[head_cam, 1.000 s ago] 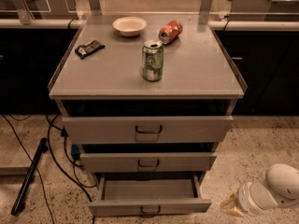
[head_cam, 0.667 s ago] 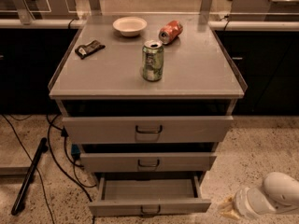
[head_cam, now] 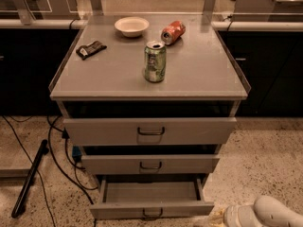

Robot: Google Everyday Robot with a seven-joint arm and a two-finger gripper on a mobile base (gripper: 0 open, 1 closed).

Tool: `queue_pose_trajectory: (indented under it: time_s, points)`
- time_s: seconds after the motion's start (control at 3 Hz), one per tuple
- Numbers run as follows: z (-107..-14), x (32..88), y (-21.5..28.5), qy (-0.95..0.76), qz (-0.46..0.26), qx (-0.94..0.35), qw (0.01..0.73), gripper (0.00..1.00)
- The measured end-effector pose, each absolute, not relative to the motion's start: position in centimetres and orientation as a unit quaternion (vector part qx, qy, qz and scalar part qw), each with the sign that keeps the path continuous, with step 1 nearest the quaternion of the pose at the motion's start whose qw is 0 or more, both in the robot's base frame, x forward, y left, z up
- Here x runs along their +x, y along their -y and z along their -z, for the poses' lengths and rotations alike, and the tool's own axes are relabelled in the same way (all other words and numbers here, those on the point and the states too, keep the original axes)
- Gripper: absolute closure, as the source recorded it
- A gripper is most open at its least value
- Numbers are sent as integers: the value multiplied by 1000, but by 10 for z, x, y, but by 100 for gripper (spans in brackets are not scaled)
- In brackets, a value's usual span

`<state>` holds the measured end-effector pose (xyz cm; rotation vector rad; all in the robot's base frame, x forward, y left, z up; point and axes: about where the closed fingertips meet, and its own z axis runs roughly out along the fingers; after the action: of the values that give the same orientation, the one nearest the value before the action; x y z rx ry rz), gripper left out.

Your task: Close bottom drawer

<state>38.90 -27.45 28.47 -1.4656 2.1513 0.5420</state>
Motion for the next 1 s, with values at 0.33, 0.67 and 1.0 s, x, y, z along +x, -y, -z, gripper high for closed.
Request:
queue_pose_trajectory:
  time_s: [0.33,0.67,1.0]
  points:
    - [-259,382,265,-782,-213,-532,245,100]
    - [-259,382,265,-782,-213,-532,245,100]
    - [-241,385,260,-777,-210,-535,254,100]
